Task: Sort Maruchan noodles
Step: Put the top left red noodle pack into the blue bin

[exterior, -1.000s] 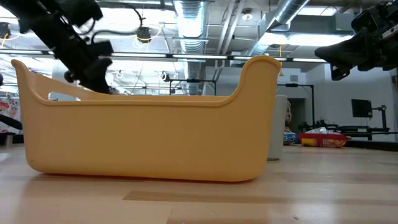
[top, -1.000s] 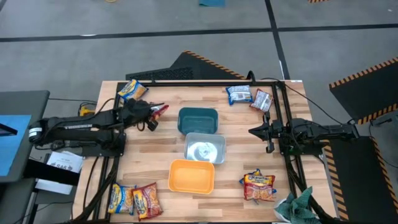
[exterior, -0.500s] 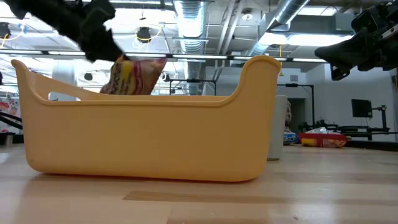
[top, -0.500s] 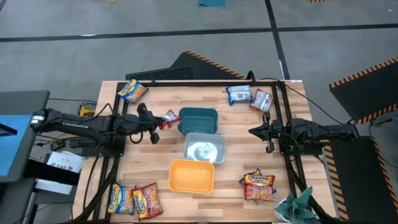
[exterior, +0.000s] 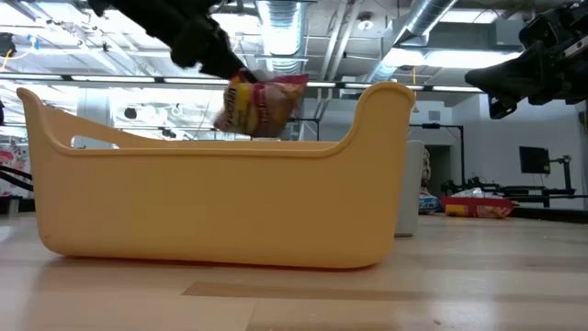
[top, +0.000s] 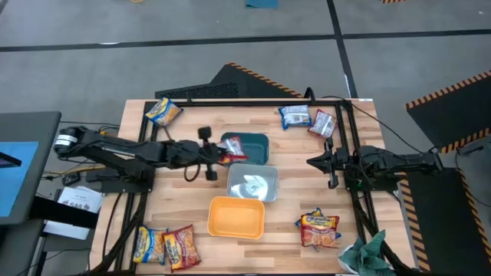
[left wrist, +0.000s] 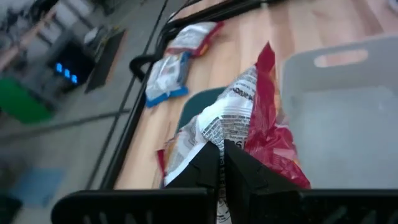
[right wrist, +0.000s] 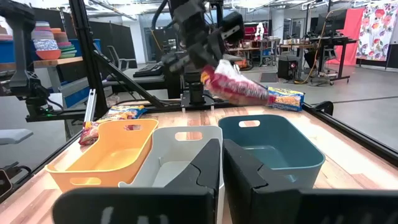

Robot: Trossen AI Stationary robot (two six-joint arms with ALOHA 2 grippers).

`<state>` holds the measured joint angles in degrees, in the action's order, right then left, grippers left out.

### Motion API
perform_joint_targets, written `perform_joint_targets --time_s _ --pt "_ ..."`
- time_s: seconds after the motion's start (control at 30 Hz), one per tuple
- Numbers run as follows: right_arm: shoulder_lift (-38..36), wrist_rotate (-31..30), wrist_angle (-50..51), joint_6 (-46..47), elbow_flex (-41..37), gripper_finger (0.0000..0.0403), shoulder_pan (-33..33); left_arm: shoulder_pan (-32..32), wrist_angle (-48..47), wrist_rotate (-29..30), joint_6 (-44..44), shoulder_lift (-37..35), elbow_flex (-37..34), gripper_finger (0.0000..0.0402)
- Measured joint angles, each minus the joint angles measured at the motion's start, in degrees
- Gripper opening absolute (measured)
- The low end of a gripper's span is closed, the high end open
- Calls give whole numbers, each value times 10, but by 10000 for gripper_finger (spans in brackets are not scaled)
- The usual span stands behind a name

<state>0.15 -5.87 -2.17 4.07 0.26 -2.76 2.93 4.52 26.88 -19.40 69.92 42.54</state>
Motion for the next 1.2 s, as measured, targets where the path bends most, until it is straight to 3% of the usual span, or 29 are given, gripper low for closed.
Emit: perform_joint_targets --time_s 0.27,0.7,0.87,1.2 --pt "0 0 0 0 0 44 0 -37 35 -41 -74 76 0 0" --pt "0 0 0 0 0 44 0 -79 40 -24 -86 128 0 4" --pt "0 0 0 0 0 44 0 -88 45 -21 -78 126 0 41" --pt "0 0 0 0 0 44 0 -89 62 -10 -55 126 0 151"
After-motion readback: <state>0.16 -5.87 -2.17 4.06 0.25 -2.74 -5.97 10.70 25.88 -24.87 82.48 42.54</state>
